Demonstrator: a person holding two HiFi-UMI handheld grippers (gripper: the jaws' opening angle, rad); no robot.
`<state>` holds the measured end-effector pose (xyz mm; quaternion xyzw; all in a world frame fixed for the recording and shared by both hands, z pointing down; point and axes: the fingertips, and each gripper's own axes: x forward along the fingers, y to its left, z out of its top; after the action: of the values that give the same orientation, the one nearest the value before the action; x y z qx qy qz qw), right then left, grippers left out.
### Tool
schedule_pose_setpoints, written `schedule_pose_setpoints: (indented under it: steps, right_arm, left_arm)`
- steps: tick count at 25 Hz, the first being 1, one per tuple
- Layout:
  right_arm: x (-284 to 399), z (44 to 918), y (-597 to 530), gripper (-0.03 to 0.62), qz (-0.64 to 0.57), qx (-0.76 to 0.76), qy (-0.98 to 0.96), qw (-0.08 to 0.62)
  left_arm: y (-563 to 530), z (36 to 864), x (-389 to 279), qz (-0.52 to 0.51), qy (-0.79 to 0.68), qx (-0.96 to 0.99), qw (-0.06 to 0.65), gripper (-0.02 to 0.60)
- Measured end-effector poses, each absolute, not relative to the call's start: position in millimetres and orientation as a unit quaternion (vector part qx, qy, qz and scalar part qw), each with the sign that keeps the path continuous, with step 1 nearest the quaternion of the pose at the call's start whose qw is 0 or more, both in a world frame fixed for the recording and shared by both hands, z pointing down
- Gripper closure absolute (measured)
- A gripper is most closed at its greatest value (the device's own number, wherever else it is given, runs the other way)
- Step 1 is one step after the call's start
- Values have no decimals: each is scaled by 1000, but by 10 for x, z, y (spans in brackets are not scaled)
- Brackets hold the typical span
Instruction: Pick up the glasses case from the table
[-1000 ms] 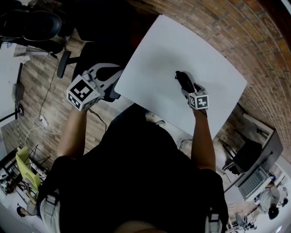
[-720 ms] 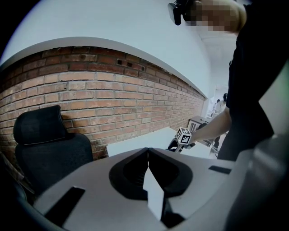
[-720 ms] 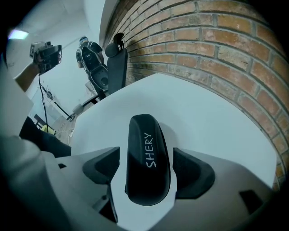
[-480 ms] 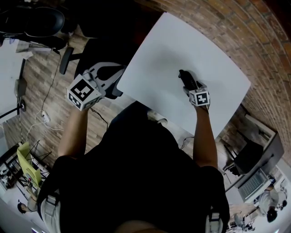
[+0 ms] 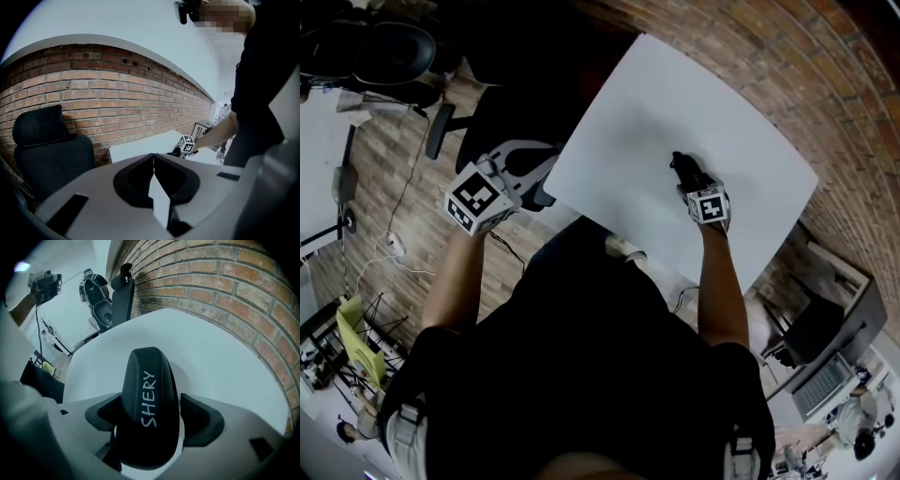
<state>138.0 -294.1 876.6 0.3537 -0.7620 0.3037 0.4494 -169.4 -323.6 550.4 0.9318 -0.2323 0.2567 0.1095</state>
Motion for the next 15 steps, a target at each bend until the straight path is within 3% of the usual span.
schedule_pose_setpoints:
  steps: [15]
  right_arm:
    - [1385,8837,-2878,209,303,366,-738,478]
  left_arm:
    - [-3230,5616,-1707,262,-223,931,121,569]
